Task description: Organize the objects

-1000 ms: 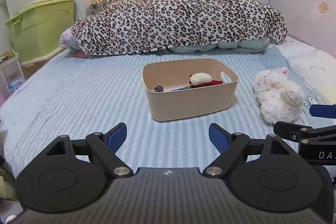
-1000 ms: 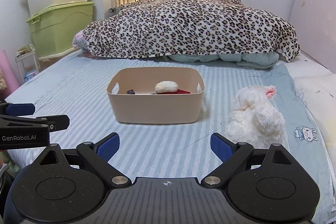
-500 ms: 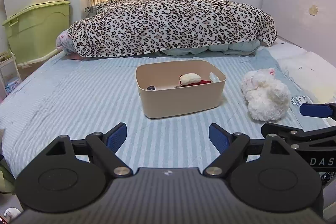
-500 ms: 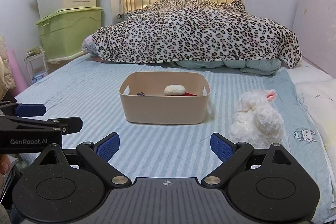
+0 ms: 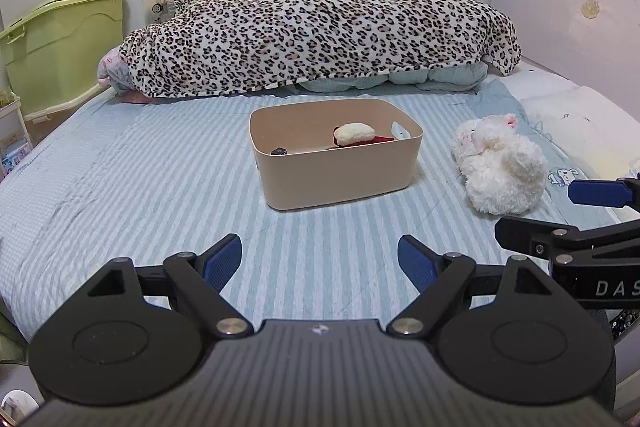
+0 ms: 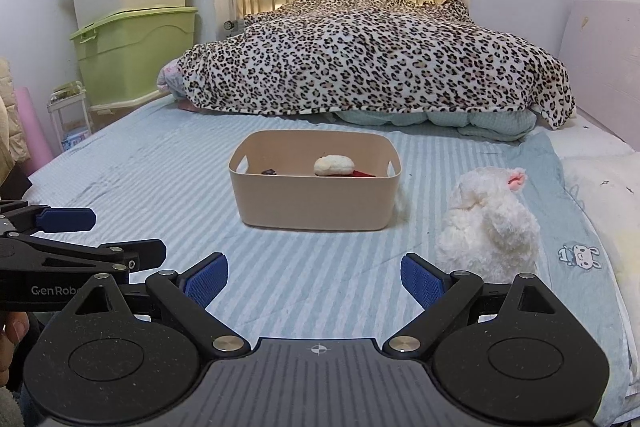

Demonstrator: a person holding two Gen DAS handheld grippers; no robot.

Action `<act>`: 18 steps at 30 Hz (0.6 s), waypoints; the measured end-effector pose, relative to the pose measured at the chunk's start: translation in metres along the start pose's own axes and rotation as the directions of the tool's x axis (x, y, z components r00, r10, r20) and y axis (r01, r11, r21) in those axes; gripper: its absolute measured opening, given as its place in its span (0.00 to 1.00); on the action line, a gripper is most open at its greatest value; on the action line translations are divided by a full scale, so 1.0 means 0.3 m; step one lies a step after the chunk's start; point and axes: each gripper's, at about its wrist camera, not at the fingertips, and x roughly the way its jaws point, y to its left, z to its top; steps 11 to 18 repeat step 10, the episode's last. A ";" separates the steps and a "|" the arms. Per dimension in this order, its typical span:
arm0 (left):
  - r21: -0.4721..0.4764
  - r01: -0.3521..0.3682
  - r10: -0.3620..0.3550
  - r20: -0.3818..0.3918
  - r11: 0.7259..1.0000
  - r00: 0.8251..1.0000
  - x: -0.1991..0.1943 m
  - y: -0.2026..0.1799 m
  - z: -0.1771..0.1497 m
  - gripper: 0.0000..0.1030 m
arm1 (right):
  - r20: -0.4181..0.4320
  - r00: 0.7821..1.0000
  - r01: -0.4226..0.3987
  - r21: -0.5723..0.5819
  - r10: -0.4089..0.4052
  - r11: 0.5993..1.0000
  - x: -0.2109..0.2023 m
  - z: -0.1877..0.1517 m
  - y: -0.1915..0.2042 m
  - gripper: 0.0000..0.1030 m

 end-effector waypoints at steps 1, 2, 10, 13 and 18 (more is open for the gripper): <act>0.000 0.001 -0.001 0.000 1.000 1.000 0.001 0.001 0.000 0.83 | -0.002 1.000 0.000 0.001 0.000 1.000 0.001 0.000 -0.001 0.92; 0.000 0.003 -0.003 -0.002 1.000 1.000 0.003 0.001 0.001 0.83 | -0.004 1.000 0.001 0.003 0.000 1.000 0.004 0.001 -0.003 0.92; -0.005 0.001 -0.001 -0.002 1.000 1.000 0.007 0.006 0.000 0.83 | -0.013 1.000 0.000 0.007 0.000 1.000 0.018 0.000 0.000 0.92; -0.005 0.001 -0.001 -0.002 1.000 1.000 0.007 0.006 0.000 0.83 | -0.013 1.000 0.000 0.007 0.000 1.000 0.018 0.000 0.000 0.92; -0.005 0.001 -0.001 -0.002 1.000 1.000 0.007 0.006 0.000 0.83 | -0.013 1.000 0.000 0.007 0.000 1.000 0.018 0.000 0.000 0.92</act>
